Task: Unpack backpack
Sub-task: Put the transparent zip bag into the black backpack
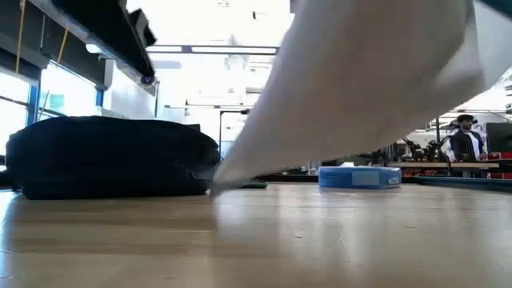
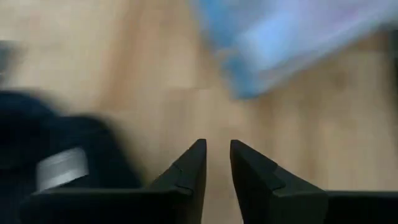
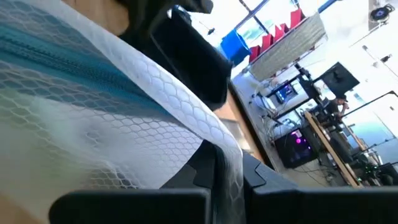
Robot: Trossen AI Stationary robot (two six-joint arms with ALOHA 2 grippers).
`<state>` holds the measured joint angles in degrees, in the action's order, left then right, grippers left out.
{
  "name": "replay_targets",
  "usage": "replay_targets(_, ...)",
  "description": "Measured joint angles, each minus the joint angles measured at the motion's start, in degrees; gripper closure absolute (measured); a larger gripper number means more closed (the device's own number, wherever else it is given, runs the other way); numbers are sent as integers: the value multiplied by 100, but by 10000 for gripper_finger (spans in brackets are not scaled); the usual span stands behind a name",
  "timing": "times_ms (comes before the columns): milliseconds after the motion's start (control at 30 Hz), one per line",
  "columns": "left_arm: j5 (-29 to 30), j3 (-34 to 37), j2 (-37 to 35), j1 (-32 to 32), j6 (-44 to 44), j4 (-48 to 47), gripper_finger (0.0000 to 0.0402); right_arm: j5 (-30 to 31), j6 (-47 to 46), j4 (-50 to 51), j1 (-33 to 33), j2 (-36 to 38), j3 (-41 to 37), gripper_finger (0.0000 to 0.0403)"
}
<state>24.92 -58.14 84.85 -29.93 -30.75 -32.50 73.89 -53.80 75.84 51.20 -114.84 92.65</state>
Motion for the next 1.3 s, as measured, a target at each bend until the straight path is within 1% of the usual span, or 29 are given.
replay_targets(67, 801, 38, 57, 38, -358, -363, 339, 131, -18, 141, 17, 142, 144, 403)
replay_targets(100, 959, 98, 75, 117, -434, -471, 337, 146, 0, 160, 17, 216, 197, 403)
replay_targets(133, 923, 160, 78, 226, -437, -511, 335, 148, 9, 183, 19, 288, 244, 403)
replay_targets(167, 748, 219, 73, 352, -409, -435, 333, 153, 7, 220, 21, 331, 287, 403)
replay_targets(267, -63, 432, 69, 703, -221, -39, 327, 149, 21, 236, 51, 413, 410, 403)
replay_targets(433, -834, 793, 69, 1177, 24, 448, 324, 96, 126, 215, 88, 430, 478, 403)
replay_targets(500, -1286, 938, 71, 1248, 233, 1040, 330, 99, 127, 211, 97, 430, 478, 403)
replay_targets(633, -2499, 1077, 124, 1113, 779, 2675, 351, 268, 32, 191, 135, 499, 478, 403)
replay_targets(667, -2700, 1077, 153, 1026, 921, 3000, 356, 297, 5, 192, 134, 552, 478, 403)
replay_targets(733, -2913, 1077, 180, 848, 1143, 3482, 364, 464, 32, 165, 95, 662, 478, 403)
replay_targets(767, -2941, 1077, 180, 763, 1202, 3615, 367, 571, 87, 164, 89, 728, 478, 403)
replay_targets(867, -2938, 1077, 180, 569, 1293, 3570, 366, 803, 263, 142, 50, 928, 478, 403)
replay_targets(967, -2933, 1079, 180, 442, 1300, 3509, 354, 989, 382, 40, 4, 1137, 478, 403)
replay_targets(1033, -2933, 1079, 157, 367, 1155, 3490, 343, 959, 575, -156, -50, 1213, 480, 403)
replay_targets(1100, -2931, 1066, 88, 242, 968, 3411, 332, 717, 1071, -563, -120, 1219, 480, 403)
replay_targets(1200, -2750, 785, -39, -71, 656, 2625, 325, -134, 2476, -1621, -225, 1210, 478, 403)
replay_targets(1300, -1929, 425, -105, -462, 401, 1435, 324, -930, 4047, -2896, -322, 1209, 478, 403)
